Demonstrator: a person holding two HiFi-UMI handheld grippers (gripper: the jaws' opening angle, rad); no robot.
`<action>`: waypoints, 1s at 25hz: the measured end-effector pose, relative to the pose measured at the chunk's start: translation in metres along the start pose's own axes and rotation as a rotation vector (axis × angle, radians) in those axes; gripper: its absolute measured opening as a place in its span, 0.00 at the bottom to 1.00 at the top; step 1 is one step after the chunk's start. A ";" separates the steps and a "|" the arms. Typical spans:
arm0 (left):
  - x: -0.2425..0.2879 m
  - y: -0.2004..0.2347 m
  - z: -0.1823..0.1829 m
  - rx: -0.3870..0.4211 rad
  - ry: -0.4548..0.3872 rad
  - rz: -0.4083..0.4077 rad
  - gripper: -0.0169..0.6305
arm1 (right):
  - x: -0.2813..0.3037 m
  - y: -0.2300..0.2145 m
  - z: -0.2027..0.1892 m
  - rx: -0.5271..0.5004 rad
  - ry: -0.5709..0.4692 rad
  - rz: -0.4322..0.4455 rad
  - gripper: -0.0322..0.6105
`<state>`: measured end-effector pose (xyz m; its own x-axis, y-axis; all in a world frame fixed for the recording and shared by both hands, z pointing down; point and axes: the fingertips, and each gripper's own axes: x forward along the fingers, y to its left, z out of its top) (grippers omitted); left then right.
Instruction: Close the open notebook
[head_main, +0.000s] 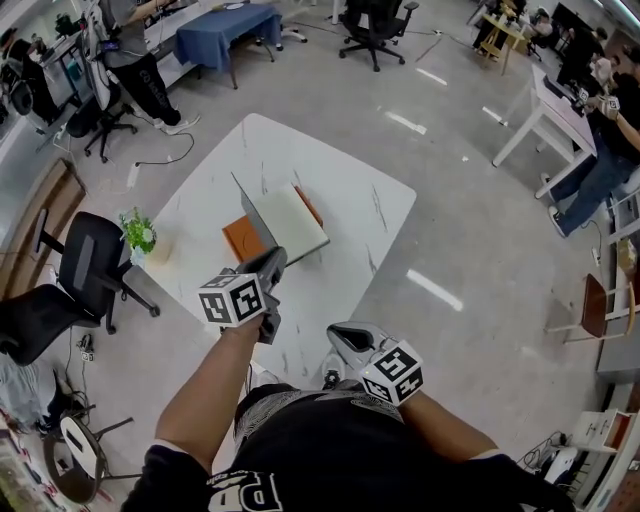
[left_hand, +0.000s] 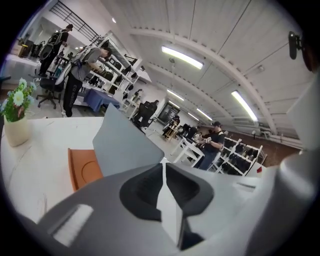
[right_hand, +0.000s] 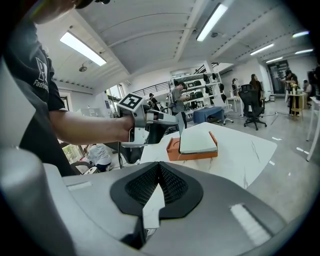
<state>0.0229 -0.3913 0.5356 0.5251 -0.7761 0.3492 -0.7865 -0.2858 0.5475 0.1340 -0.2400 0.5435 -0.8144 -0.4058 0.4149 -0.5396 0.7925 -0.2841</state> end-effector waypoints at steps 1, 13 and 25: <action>0.004 -0.002 -0.001 0.001 0.002 0.002 0.14 | -0.001 -0.002 -0.001 0.002 0.001 0.003 0.05; 0.062 0.009 -0.021 -0.046 0.065 0.050 0.13 | -0.029 -0.030 -0.022 0.060 0.014 -0.020 0.05; 0.083 0.009 -0.054 -0.080 0.139 0.066 0.13 | -0.051 -0.060 -0.032 0.111 0.006 -0.077 0.05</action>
<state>0.0775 -0.4279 0.6106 0.5172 -0.7048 0.4855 -0.7955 -0.1866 0.5765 0.2145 -0.2530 0.5670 -0.7685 -0.4602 0.4445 -0.6210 0.7038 -0.3450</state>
